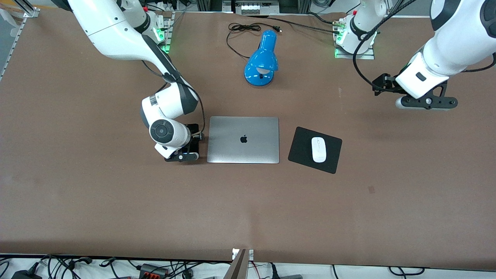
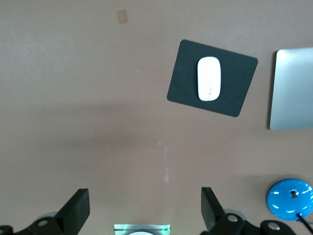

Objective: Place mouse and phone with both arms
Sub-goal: 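Release the mouse on the pad while the right gripper lowers the phone, then release the phone beside the laptop and raise the right gripper away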

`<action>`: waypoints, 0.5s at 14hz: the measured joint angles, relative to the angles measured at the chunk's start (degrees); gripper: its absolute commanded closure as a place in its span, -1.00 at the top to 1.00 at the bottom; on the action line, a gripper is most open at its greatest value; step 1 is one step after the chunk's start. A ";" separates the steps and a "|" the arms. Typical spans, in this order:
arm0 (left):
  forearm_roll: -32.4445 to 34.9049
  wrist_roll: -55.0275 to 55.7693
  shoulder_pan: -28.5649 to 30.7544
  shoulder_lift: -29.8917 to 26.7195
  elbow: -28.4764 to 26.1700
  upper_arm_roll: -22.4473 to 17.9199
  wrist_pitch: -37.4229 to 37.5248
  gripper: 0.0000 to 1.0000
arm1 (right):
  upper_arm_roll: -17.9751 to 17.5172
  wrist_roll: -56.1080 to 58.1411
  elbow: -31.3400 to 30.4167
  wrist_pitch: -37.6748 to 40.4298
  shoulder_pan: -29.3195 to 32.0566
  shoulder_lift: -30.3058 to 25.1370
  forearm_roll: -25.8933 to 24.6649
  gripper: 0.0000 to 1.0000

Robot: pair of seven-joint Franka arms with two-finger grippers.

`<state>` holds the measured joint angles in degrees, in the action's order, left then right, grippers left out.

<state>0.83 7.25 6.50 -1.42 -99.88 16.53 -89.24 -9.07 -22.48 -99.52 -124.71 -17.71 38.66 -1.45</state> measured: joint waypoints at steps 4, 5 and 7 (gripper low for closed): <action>-0.21 -5.06 -1.58 -0.28 -2.39 -7.23 -1.98 1.00 | 0.25 -0.07 0.00 -0.50 -0.02 1.00 0.00 1.00; -0.67 -5.10 -1.59 -0.28 -2.45 -7.32 -1.88 1.00 | 0.29 -0.38 0.02 -0.65 0.01 1.15 0.00 1.00; -1.54 -5.10 -1.83 -0.21 -2.35 -7.37 -1.77 1.00 | 0.29 -2.32 0.82 -0.69 0.04 1.00 0.00 1.00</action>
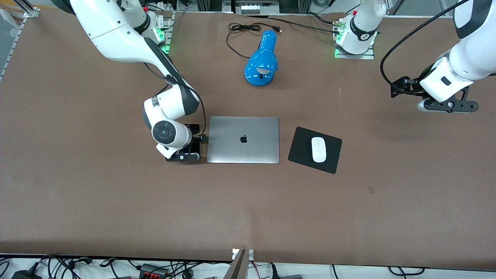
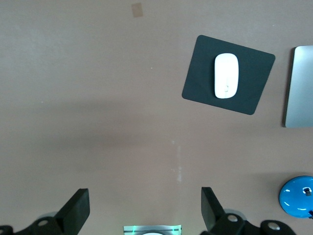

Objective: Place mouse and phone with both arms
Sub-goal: 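Release the phone beside the laptop and raise the right gripper away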

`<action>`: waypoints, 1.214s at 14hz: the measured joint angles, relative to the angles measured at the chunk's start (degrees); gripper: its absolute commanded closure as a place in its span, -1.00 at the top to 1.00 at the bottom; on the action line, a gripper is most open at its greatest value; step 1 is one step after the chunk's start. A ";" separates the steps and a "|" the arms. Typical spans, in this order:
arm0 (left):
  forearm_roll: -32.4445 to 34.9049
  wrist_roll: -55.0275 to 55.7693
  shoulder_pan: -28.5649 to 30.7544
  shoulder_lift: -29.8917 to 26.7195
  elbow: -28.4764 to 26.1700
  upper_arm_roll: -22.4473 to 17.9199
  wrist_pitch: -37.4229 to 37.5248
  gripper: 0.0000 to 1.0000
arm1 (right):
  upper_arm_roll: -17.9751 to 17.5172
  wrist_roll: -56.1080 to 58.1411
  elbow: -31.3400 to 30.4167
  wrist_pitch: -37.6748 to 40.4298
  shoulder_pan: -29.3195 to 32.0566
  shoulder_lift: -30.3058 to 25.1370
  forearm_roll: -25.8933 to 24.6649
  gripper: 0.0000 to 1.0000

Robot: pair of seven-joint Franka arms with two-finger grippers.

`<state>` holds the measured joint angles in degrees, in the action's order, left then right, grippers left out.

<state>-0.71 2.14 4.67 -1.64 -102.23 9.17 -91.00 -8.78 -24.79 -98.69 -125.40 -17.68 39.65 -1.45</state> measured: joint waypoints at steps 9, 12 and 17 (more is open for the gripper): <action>-0.25 1.33 -0.72 0.63 7.24 -2.07 -0.10 1.00 | 0.96 2.23 11.68 16.05 6.82 -13.25 -0.22 1.00; -0.27 1.52 -0.48 0.50 7.25 -2.09 0.67 1.00 | 1.06 6.07 16.55 23.13 12.01 -16.36 -0.22 1.00; -0.28 2.14 -0.31 0.36 7.25 -2.20 2.27 1.00 | 3.38 14.44 19.24 27.64 17.69 -21.81 -0.22 1.00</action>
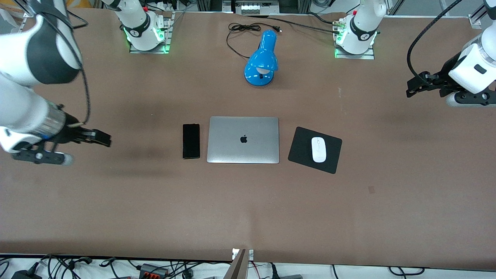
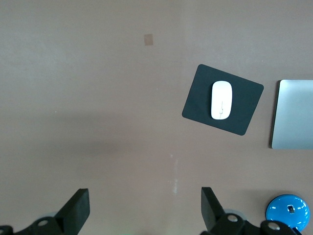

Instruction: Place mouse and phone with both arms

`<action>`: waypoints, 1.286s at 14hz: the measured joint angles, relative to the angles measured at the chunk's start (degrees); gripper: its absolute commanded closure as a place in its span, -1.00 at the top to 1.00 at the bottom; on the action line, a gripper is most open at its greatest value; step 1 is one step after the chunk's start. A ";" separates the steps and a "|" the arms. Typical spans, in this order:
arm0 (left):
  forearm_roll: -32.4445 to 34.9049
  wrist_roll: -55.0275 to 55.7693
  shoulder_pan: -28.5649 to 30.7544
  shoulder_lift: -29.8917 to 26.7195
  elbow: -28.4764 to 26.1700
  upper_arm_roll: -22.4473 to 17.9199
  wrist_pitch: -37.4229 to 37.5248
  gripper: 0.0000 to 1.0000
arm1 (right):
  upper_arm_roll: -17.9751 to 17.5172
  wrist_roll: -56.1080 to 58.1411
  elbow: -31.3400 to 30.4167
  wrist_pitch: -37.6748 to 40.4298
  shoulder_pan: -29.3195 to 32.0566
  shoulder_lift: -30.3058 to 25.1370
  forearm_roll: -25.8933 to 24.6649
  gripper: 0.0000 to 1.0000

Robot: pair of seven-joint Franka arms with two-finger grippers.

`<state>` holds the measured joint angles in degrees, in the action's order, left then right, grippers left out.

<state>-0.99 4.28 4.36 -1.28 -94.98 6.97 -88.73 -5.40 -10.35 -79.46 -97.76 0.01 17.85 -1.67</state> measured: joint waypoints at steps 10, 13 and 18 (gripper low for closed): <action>-0.05 0.07 -0.07 -0.47 0.04 0.07 1.25 1.00 | 7.29 12.63 -0.77 3.21 1.13 -6.43 1.94 1.00; -0.05 0.08 -0.07 -0.47 0.05 0.07 1.25 1.00 | 7.29 12.80 -6.19 0.41 1.12 -9.14 1.70 1.00; -0.05 0.10 -0.06 -0.47 0.05 0.07 1.25 1.00 | 7.23 12.88 -19.20 -4.94 1.00 -16.80 1.68 1.00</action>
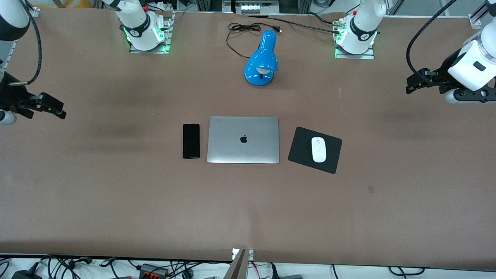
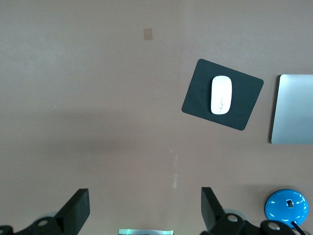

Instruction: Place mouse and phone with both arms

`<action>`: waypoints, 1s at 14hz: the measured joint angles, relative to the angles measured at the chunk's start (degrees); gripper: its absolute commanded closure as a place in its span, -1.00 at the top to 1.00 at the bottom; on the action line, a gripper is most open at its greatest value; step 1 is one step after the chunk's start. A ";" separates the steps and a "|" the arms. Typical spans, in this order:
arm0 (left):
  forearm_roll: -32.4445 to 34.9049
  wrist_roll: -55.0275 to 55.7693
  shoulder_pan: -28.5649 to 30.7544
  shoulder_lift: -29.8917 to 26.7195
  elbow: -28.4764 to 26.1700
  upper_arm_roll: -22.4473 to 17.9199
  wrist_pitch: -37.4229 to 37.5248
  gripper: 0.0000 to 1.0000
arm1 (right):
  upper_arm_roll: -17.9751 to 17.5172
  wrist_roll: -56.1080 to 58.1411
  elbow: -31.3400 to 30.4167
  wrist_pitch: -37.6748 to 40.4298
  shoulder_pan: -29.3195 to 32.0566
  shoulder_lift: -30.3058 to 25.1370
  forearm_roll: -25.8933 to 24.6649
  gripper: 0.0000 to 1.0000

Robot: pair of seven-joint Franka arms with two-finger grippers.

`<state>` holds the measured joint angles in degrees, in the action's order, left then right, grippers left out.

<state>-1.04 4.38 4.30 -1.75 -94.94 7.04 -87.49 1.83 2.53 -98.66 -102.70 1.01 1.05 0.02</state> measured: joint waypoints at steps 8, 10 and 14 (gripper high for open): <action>0.00 0.00 0.00 0.00 0.00 0.00 0.00 1.00 | 0.11 0.09 -4.11 -0.51 0.07 -3.93 -0.03 1.00; 0.00 0.00 0.00 0.00 0.00 0.00 0.00 1.00 | 0.19 0.10 -4.04 -0.51 0.07 -3.98 -0.03 1.00; 0.00 0.00 0.00 0.00 0.00 -0.01 0.00 1.00 | 0.20 0.66 -4.04 0.46 0.07 -4.12 -0.03 1.00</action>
<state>-1.04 4.38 4.30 -1.75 -94.94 7.03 -87.49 2.02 3.19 -102.70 -102.24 1.08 -3.07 -0.02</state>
